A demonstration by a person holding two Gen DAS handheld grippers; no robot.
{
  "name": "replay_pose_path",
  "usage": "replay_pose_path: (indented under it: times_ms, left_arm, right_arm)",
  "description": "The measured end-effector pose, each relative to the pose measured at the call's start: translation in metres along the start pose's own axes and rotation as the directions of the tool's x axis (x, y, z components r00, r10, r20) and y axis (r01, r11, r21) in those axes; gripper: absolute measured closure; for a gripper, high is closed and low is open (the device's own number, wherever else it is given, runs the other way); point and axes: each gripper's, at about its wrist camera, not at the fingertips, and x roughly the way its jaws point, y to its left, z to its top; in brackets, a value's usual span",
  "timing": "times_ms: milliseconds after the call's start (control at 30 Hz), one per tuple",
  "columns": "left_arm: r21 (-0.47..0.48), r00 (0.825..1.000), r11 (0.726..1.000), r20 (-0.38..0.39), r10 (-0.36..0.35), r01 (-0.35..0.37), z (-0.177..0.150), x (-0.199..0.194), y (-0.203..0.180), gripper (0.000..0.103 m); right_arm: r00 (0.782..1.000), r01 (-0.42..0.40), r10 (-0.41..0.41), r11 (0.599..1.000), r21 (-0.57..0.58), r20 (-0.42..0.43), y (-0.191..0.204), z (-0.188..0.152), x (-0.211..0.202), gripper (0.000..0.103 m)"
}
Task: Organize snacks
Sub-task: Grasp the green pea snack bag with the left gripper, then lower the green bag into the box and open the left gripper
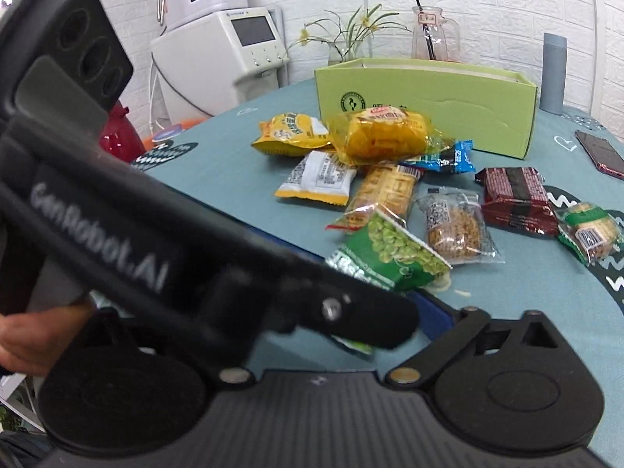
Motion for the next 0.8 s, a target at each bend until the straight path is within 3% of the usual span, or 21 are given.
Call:
replay_pose_path:
  times_ms: [133,300,333,367,400,467,600,700,800]
  left_arm:
    - [0.013,0.997,0.997,0.026,0.079,-0.08,0.006,-0.001,-0.002,0.038]
    - [-0.018,0.996,0.996,-0.009,0.085,-0.085,0.007,0.01,0.007,0.045]
    - [-0.004,0.996,0.996,0.004,0.091,-0.091,0.004,0.009,0.006,0.051]
    - [0.013,0.995,0.995,0.003,0.096,-0.096,0.003,0.009,0.005,0.082]
    - [0.022,0.996,0.996,-0.014,0.088,-0.087,0.002,0.011,0.004,0.093]
    - [0.014,0.996,0.996,-0.014,0.084,-0.084,0.001,0.008,0.003,0.094]
    - [0.021,0.997,0.997,0.026,0.076,-0.076,0.009,-0.007,-0.006,0.095]
    - [0.034,0.995,0.997,0.079,0.064,-0.067,0.032,-0.022,-0.011,0.094]
    - [0.037,0.99,0.998,0.129,0.055,-0.06,0.079,-0.028,-0.005,0.094]
  right_arm:
    - [0.998,0.046,-0.046,0.999,0.011,0.037,-0.006,0.0,-0.01,0.002]
    - [0.997,0.068,-0.069,0.997,0.02,0.035,-0.006,-0.004,0.004,0.004]
    - [0.994,0.095,-0.095,0.995,-0.009,0.046,-0.002,-0.006,0.005,0.012]
    - [0.99,0.129,-0.126,0.991,-0.047,0.057,0.004,-0.008,0.005,0.029]
    - [0.992,0.114,-0.111,0.993,-0.039,0.06,0.005,-0.007,0.004,0.034]
    - [0.996,0.078,-0.077,0.997,0.001,0.051,0.002,-0.004,0.001,0.042]
    - [0.994,0.061,-0.062,0.998,0.007,0.089,0.002,0.006,-0.011,0.041]
    - [0.989,0.052,-0.051,0.999,0.0,0.142,-0.004,0.031,-0.014,0.039]
    - [0.98,0.068,-0.059,0.997,-0.043,0.191,-0.016,0.071,-0.004,0.039]
